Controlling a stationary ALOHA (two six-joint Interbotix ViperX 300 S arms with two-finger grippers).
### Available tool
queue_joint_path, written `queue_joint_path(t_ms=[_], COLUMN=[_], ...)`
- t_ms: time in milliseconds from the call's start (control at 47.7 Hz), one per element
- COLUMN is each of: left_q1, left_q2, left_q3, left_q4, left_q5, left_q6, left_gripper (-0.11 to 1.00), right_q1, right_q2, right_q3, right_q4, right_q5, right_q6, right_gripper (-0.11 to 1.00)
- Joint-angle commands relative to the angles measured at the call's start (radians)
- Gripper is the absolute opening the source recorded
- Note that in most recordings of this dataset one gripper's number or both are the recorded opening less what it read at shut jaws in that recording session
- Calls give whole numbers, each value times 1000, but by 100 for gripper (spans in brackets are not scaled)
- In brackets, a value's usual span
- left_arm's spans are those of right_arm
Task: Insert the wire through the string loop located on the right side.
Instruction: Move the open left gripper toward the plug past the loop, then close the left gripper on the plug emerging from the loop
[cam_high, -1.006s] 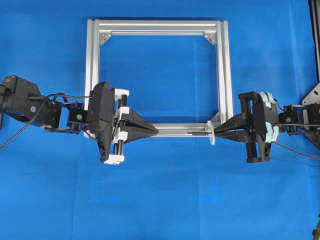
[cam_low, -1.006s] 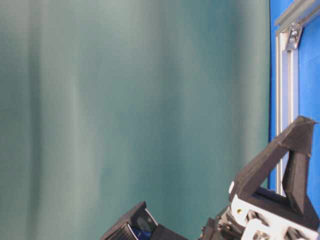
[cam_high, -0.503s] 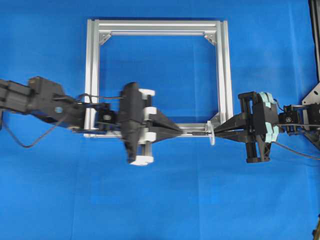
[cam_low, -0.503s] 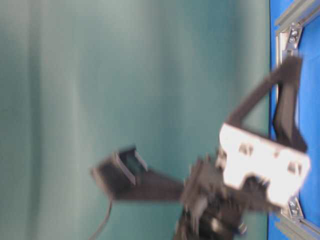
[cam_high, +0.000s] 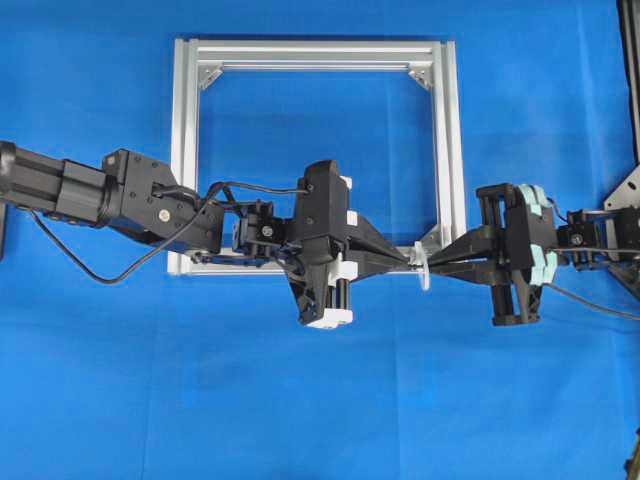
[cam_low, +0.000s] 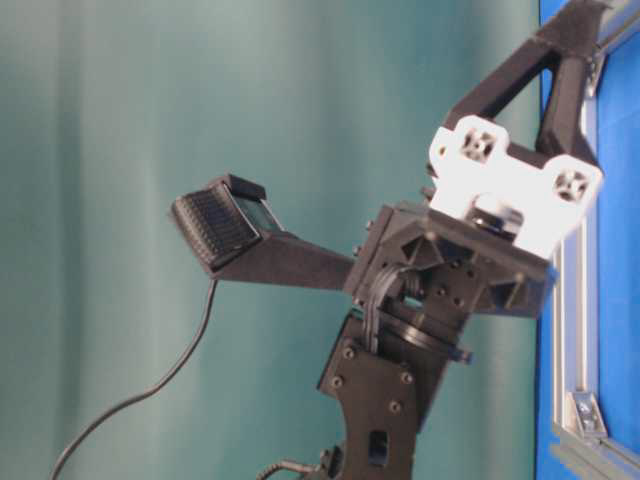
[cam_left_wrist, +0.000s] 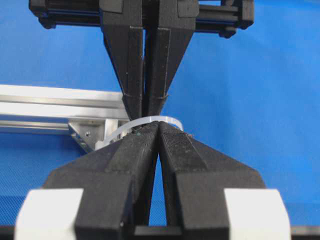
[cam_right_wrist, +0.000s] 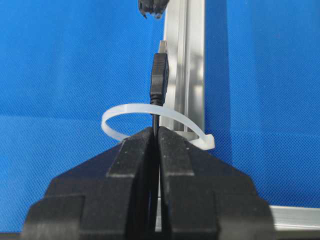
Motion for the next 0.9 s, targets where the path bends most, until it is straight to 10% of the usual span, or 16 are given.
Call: queue_joint_path(t_ms=[0,231,545,880], left_q1=[0,-3,-8,3], left_q2=[-18,-18,-17,37], left_q3=[-20,-20,-18,-21], left_q4=[3,5,5,3], left_q5=[-2,-2,2,-2], left_q6=[2,5,3,3], left_gripper=[2,6,87,82], right_q1=[-2,-2,-2,-2], right_q2=[-6,-6,-6,-8], right_q3=[-17,-17,-17,-15], right_q4=[-2,-2,-2,-2], right_q5=[-9,-9,-9,-9], right_q6=[-2,-2,-2,-2], right_gripper=[-4,-4,-4,-4])
